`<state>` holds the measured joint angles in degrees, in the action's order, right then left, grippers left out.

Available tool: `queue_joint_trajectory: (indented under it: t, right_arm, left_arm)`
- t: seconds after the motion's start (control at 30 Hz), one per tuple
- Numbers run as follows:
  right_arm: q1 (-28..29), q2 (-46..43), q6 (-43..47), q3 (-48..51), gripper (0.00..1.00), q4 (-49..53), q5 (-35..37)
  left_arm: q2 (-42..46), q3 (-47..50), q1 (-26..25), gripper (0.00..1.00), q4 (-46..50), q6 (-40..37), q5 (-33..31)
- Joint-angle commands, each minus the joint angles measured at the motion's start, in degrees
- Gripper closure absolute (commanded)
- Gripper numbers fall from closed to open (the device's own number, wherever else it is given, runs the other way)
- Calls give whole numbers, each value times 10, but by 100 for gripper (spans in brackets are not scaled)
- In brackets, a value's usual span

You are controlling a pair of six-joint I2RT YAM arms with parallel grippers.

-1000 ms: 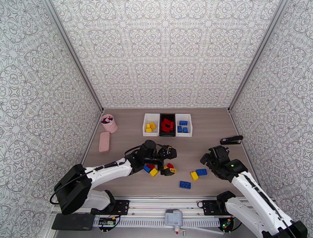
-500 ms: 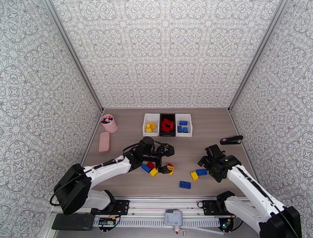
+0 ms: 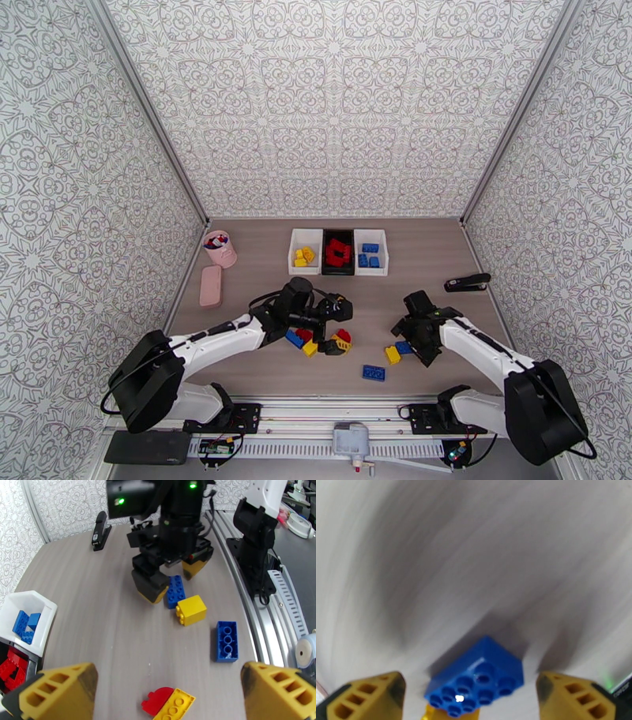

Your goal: Sort the legos into containers by color

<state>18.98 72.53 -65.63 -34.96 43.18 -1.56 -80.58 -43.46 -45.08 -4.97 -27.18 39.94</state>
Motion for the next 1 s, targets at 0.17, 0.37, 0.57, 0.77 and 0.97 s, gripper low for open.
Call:
queue_joint_trajectory:
  t: [0.17,0.37,0.57,0.77,0.97]
  right_arm:
    - [-15,26,18,-15,25,-37,7]
    - [-18,54,34,-30,43,-20,1]
    - [-19,59,37,-44,59,-3,3]
    - [-19,64,45,-64,71,15,14]
    - [-19,56,85,-98,71,22,52]
  left_arm:
    - [-1,-13,1,0,12,-8,20]
    - [-11,-17,5,0,9,1,29]
    - [-10,-16,4,0,11,-1,30]
    - [-7,-16,5,0,15,-5,27]
    - [-6,-16,6,0,6,14,11]
